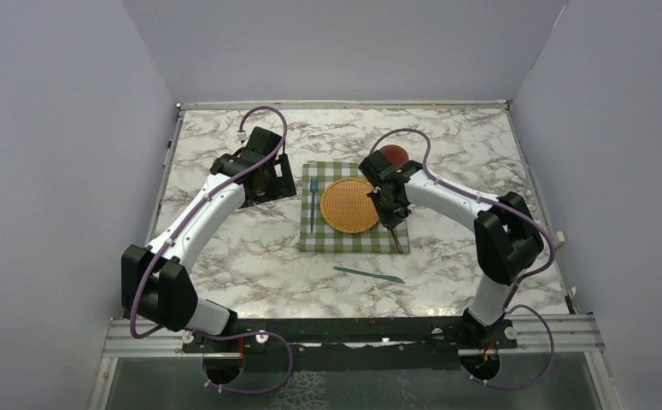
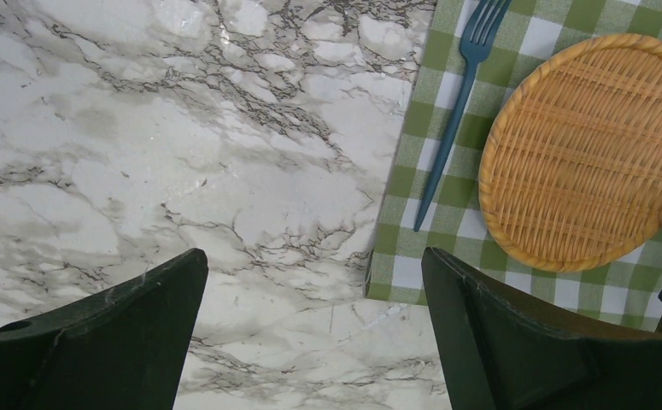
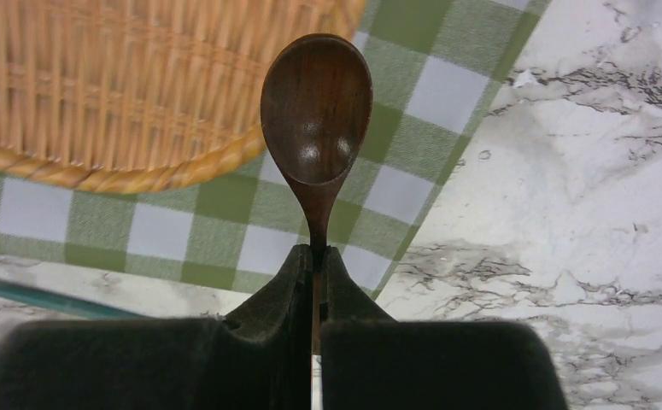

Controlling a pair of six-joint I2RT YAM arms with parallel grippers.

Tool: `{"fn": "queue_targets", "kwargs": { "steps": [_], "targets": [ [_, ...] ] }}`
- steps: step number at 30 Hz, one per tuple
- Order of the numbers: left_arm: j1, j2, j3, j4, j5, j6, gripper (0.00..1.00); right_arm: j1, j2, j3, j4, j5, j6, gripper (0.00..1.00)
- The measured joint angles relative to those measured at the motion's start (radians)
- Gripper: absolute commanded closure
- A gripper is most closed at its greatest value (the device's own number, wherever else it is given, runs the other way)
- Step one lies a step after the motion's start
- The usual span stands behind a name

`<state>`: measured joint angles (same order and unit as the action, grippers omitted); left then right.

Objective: Set the dinner table for one person
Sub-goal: Pick up the spoon from the center of the board, then place the spoon on the napkin.

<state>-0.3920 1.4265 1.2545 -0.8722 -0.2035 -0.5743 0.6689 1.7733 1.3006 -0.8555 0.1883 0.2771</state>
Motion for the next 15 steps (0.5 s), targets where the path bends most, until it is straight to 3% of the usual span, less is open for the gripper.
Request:
{"fn": "queue_targets", "kwargs": {
  "steps": [7, 15],
  "targets": [
    [0.000, 0.000, 0.000, 0.000, 0.001, 0.000, 0.01, -0.106, 0.011, 0.000, 0.010, -0.019, 0.003, 0.99],
    [0.000, 0.003, 0.010, -0.002, 0.002, 0.000, 0.01, -0.113, 0.016, 0.003, 0.026, -0.042, 0.003, 0.99]
  ]
}}
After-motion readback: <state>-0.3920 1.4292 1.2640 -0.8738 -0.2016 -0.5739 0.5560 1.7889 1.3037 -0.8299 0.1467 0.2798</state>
